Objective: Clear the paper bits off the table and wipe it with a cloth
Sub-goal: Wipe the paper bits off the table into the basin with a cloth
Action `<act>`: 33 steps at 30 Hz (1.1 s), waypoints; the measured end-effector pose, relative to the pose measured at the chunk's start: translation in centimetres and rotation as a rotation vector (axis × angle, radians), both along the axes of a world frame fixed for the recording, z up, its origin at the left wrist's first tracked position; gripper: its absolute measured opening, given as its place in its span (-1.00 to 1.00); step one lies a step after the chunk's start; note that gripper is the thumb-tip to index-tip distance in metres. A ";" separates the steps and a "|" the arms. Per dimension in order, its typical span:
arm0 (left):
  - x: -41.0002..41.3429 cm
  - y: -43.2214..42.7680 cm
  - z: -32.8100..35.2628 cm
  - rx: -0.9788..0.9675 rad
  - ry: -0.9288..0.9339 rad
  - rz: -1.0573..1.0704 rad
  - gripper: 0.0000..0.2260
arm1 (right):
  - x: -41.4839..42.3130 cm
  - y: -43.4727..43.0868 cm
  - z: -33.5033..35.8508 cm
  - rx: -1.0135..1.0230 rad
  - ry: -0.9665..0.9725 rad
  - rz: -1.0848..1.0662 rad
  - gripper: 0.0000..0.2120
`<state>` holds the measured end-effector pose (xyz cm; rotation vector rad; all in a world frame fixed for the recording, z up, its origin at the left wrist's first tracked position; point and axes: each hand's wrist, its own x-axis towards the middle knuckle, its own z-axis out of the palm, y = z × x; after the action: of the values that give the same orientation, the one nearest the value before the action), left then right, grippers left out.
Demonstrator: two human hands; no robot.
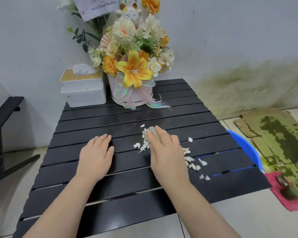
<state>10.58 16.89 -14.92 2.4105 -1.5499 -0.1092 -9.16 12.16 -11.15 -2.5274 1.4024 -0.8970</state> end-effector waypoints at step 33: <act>0.6 -2.0 -2.0 0.060 0.033 0.011 -0.52 | 10.0 -7.7 -0.8 0.057 0.211 -0.076 -0.63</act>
<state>11.21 14.86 -16.93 2.4498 -1.5404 -0.1948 0.81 4.47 -11.90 -2.6047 1.5681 -0.6044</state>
